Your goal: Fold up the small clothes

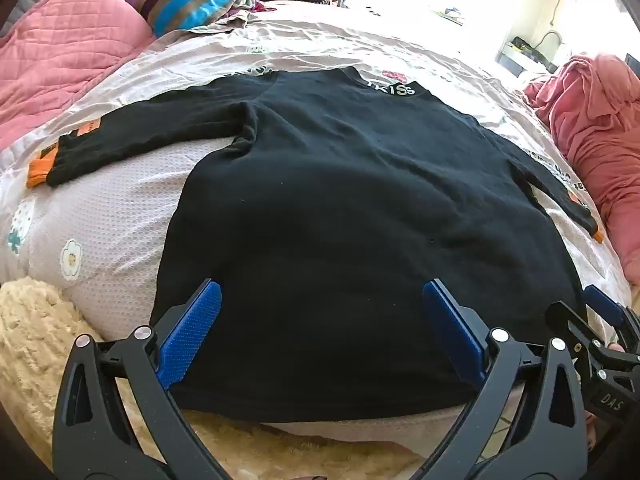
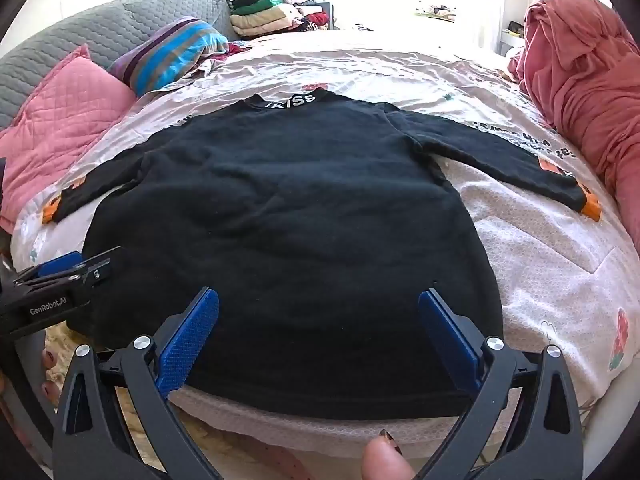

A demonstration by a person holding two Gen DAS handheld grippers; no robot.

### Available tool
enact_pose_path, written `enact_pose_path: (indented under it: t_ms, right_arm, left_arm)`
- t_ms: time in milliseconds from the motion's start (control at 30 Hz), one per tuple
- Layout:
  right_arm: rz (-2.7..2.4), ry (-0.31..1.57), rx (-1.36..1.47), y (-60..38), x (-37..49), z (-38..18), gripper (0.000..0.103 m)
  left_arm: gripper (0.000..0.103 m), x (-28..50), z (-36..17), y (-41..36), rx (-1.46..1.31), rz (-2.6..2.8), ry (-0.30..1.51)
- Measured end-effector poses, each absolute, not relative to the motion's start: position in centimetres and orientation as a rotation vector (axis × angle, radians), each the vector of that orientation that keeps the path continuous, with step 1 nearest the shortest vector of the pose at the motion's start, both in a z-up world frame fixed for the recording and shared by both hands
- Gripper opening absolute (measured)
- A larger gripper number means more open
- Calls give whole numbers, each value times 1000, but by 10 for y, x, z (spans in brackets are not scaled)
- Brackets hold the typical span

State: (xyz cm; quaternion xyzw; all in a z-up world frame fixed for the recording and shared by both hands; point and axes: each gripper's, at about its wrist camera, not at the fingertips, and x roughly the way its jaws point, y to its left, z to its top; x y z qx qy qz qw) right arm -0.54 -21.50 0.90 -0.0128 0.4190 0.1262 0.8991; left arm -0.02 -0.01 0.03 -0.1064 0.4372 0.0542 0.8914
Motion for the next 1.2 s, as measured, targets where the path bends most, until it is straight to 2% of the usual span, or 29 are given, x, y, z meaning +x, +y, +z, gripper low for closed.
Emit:
enact_pose_path:
  t_ms: [1200]
  right_arm:
    - [263,858,-44,-209,-12,7,99]
  left_arm:
    - [95,-2,4,0,-214,114,903]
